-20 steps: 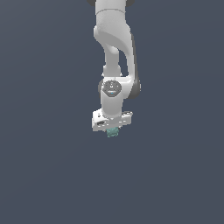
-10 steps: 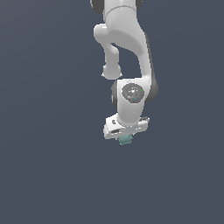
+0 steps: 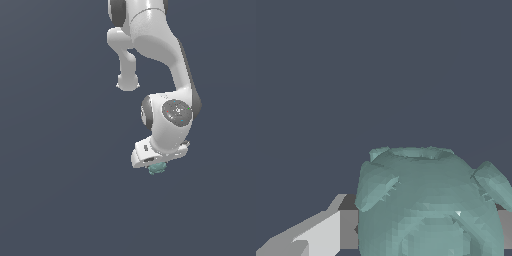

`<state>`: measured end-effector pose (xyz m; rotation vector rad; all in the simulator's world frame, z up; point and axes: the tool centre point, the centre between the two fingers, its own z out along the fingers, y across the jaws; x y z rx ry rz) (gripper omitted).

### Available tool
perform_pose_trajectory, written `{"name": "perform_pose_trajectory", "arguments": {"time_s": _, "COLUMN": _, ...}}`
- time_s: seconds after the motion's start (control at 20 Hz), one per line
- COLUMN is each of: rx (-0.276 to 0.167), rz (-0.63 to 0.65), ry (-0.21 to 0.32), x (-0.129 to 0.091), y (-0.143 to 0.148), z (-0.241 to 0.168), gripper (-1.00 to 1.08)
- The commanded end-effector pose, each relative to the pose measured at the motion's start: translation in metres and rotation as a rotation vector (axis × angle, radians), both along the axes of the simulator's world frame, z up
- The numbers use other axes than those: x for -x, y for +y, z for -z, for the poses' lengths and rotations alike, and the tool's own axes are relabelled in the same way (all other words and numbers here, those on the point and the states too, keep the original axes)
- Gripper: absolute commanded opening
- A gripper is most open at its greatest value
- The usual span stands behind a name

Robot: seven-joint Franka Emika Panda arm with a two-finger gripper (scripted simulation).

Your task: Pick up the object and move it to a goal position.

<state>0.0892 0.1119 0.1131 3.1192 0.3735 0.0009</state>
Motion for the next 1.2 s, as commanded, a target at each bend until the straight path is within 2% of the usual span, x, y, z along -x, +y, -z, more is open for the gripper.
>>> {"name": "perform_pose_trajectory", "arguments": {"time_s": 0.0, "rx": 0.000, "rz": 0.001, "ry": 0.000, "x": -0.010, "y": 0.010, "z": -0.005, "gripper": -1.00}}
{"name": "perform_pose_trajectory", "arguments": {"time_s": 0.55, "rx": 0.000, "rz": 0.000, "ry": 0.001, "x": -0.040, "y": 0.042, "z": -0.018, "gripper": -1.00}}
{"name": "perform_pose_trajectory", "arguments": {"time_s": 1.15, "rx": 0.000, "rz": 0.000, "ry": 0.001, "x": -0.050, "y": 0.050, "z": -0.022, "gripper": -1.00}}
